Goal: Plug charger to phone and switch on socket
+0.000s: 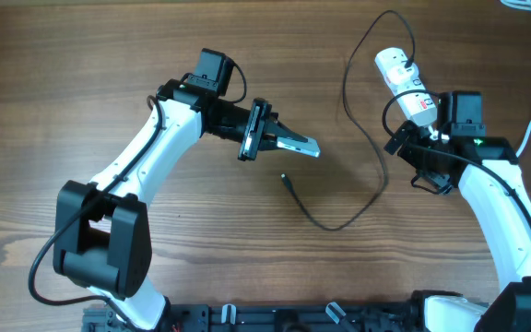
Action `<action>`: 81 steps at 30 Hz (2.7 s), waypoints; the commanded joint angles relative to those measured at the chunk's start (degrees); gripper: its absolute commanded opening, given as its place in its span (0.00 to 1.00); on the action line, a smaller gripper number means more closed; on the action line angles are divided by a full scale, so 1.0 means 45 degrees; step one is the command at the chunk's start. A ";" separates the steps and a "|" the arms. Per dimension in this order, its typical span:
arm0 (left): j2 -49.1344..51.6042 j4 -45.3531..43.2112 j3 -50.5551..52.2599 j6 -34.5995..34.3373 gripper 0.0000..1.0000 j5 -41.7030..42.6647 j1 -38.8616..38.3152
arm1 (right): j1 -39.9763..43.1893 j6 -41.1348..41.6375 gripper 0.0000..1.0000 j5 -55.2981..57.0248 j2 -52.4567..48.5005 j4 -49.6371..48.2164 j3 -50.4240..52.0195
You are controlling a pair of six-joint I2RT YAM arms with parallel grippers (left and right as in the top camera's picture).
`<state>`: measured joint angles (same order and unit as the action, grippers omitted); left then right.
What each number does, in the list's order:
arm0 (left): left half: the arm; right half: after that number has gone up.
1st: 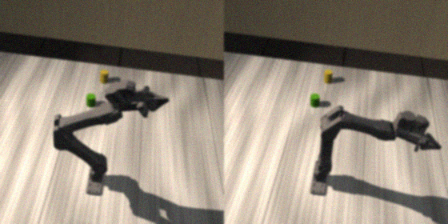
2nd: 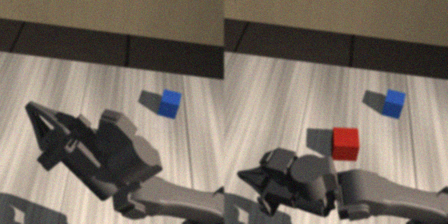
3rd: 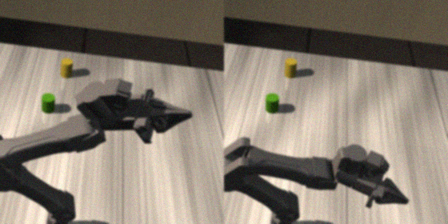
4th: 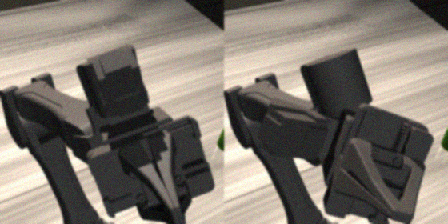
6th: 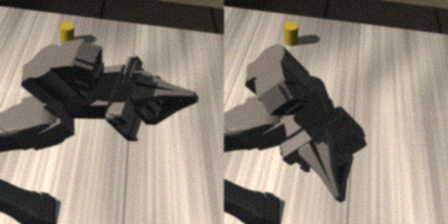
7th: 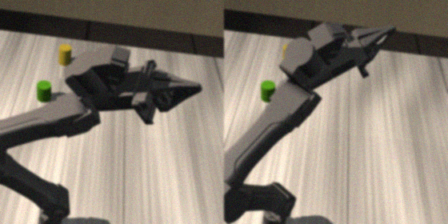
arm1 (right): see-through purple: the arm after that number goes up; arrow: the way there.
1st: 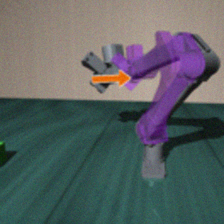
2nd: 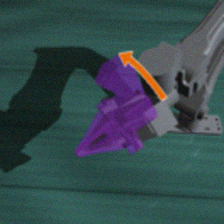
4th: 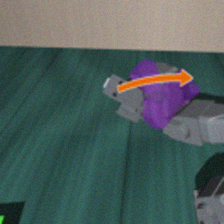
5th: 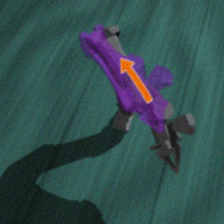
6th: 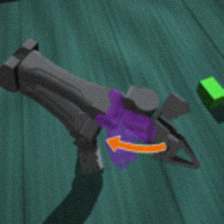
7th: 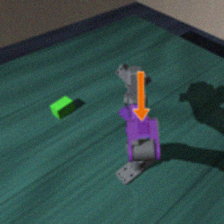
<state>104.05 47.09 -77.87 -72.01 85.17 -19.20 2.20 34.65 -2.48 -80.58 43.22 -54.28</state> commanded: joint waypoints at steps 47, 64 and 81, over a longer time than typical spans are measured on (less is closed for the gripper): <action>0.0073 -0.2521 -0.0005 0.8427 0.04 -1.4702 -0.0427 | 0.0019 0.0102 1.00 0.0257 -0.0131 -0.0126 -0.0102; 0.0083 -0.2409 -0.0005 0.9806 0.04 -1.3318 0.1127 | 0.0019 0.2754 1.00 -0.0330 -0.0131 -0.1928 -0.0102; 0.1112 -0.2667 -0.0005 1.0666 0.04 -1.0686 0.2103 | -0.5897 -0.3983 0.74 -0.1608 -0.0549 -0.2409 -0.0102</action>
<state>109.14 35.55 -77.73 -25.54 34.41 -9.80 -19.59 21.98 -15.09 -81.28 31.88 -54.26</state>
